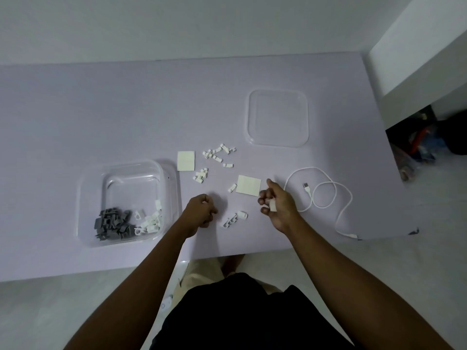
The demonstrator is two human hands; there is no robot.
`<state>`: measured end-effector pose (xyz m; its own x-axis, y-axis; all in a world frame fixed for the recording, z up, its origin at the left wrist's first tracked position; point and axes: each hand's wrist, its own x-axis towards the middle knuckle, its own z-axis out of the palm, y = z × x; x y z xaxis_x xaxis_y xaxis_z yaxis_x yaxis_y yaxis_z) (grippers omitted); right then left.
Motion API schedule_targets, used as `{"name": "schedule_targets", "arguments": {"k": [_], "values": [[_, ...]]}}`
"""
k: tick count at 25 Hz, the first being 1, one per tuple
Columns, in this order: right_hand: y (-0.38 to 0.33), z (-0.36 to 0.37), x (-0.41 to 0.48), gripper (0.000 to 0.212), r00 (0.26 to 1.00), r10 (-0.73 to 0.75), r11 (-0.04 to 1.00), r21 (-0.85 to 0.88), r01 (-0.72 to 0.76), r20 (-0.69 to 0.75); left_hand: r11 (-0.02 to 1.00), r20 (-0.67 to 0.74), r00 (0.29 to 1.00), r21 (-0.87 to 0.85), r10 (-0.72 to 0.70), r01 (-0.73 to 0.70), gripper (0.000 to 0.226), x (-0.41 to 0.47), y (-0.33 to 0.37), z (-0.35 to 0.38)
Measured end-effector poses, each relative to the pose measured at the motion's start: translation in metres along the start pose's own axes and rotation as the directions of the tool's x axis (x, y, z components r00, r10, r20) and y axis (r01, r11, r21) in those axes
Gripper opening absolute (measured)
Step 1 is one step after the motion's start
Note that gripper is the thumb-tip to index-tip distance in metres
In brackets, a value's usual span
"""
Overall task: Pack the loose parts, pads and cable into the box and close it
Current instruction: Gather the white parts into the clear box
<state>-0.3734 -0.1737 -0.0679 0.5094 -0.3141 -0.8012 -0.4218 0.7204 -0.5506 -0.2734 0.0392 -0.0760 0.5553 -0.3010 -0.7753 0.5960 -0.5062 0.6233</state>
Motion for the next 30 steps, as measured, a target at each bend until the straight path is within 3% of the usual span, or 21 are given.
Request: {"name": "schedule_targets", "arguments": {"k": [2, 3, 6, 10, 12, 15, 19, 21, 24, 30], "values": [[0.008, -0.013, 0.006, 0.043, 0.961, -0.193, 0.96, -0.241, 0.143, -0.199, 0.982, 0.004, 0.998, 0.177, 0.069, -0.068, 0.017, 0.002, -0.003, 0.002], [0.013, -0.021, 0.008, 0.044, 0.923, -0.314, 0.891, -0.406, 0.205, -0.224, 0.928, 0.009, 0.99, 0.347, 0.142, -0.137, 0.029, 0.004, -0.005, 0.004], [0.027, -0.043, 0.006, 0.033, 0.825, -0.551, 0.584, -0.765, 0.272, -0.128, 0.641, 0.099, 0.958, 0.724, 0.268, -0.254, 0.048, 0.002, -0.013, 0.013], [0.046, -0.059, -0.004, 0.038, 0.858, -0.506, 0.493, -0.845, 0.208, -0.084, 0.496, 0.158, 0.952, 0.824, 0.263, -0.274, 0.056, 0.001, -0.027, 0.026], [0.055, -0.066, 0.0, 0.035, 0.872, -0.486, 0.455, -0.869, 0.194, -0.06, 0.46, 0.167, 0.945, 0.841, 0.28, -0.285, 0.047, 0.003, -0.031, 0.029], [0.061, -0.066, 0.008, 0.023, 0.864, -0.503, 0.401, -0.892, 0.21, -0.022, 0.489, 0.153, 0.94, 0.822, 0.306, -0.293, 0.032, 0.007, -0.033, 0.025], [0.058, -0.056, 0.01, 0.027, 0.847, -0.527, 0.506, -0.825, 0.253, -0.064, 0.606, 0.06, 0.948, 0.756, 0.312, -0.247, 0.027, 0.01, -0.032, 0.008], [0.06, -0.052, 0.01, 0.025, 0.85, -0.527, 0.545, -0.774, 0.322, -0.017, 0.65, 0.053, 0.954, 0.721, 0.295, -0.241, 0.03, 0.012, -0.03, 0.002], [0.063, -0.05, 0.011, 0.027, 0.845, -0.532, 0.489, -0.796, 0.357, 0.052, 0.689, 0.059, 0.952, 0.676, 0.302, -0.261, 0.039, 0.016, -0.026, -0.005], [0.06, -0.046, 0.017, 0.029, 0.882, -0.462, 0.287, -0.926, 0.244, 0.089, 0.741, 0.089, 0.942, 0.596, 0.324, -0.311, 0.04, 0.022, -0.02, -0.005]]}}
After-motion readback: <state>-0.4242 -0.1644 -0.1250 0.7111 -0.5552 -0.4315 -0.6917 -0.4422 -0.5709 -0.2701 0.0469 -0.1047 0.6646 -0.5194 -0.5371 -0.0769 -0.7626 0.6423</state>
